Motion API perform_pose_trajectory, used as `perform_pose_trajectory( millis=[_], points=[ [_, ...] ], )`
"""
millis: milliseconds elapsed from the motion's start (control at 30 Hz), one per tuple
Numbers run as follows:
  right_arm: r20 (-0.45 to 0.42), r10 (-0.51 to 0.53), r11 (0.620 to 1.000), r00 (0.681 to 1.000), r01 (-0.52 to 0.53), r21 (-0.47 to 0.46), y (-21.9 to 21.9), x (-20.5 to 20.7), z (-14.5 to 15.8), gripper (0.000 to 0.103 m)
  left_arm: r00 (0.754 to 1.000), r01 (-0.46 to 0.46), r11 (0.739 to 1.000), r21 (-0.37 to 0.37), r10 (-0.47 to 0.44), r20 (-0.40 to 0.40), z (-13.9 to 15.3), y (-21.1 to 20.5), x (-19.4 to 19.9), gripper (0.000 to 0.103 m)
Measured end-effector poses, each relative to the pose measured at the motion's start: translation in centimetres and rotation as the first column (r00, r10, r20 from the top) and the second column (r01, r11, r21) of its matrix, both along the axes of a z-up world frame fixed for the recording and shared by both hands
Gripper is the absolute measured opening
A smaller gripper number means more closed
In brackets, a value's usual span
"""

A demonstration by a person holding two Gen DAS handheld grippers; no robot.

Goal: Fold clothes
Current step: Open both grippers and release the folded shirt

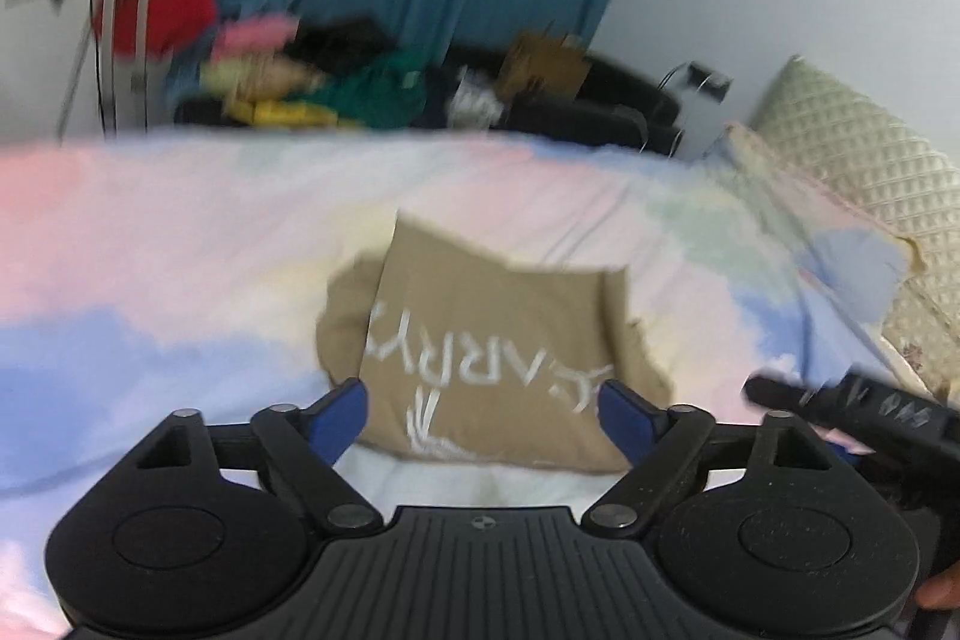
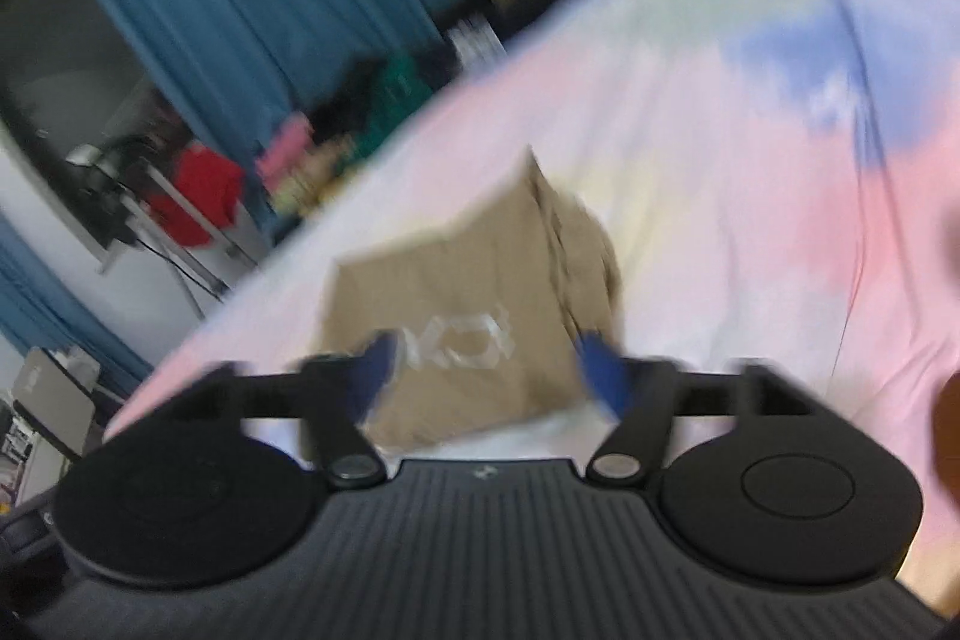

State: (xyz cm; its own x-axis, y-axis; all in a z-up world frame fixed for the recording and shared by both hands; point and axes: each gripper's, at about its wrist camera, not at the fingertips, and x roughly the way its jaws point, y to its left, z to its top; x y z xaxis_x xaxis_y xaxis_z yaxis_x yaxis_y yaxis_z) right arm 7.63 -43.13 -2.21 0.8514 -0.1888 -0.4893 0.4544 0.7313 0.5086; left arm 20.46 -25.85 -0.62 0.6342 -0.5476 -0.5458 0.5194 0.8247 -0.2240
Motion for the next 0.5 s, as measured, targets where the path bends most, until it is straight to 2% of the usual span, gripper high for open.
perform_pose_trajectory(
  millis=[67,267,333,500],
  points=[
    [0.047,0.009,0.997,0.999,-0.005,-0.081,1.3,-1.5,2.6,0.093,0.998,0.015,1.0,-0.011,-0.014,0.058,2.4,0.5,-2.1,0.102],
    [0.104,0.071,0.97,0.992,-0.044,-0.238,4.9,-6.0,8.1,0.093,0.981,0.044,0.999,-0.031,-0.037,0.192,7.7,2.7,-8.2,0.103],
    [0.109,0.087,0.963,0.99,-0.056,-0.264,6.0,-7.4,9.2,0.093,0.97,0.046,0.999,-0.027,-0.038,0.239,8.9,3.6,-10.2,0.103],
    [0.121,0.123,0.947,0.985,-0.08,-0.312,8.6,-10.8,10.0,0.093,0.96,0.026,1.0,-0.018,-0.02,0.279,9.3,6.7,-13.9,0.103]
  ],
)
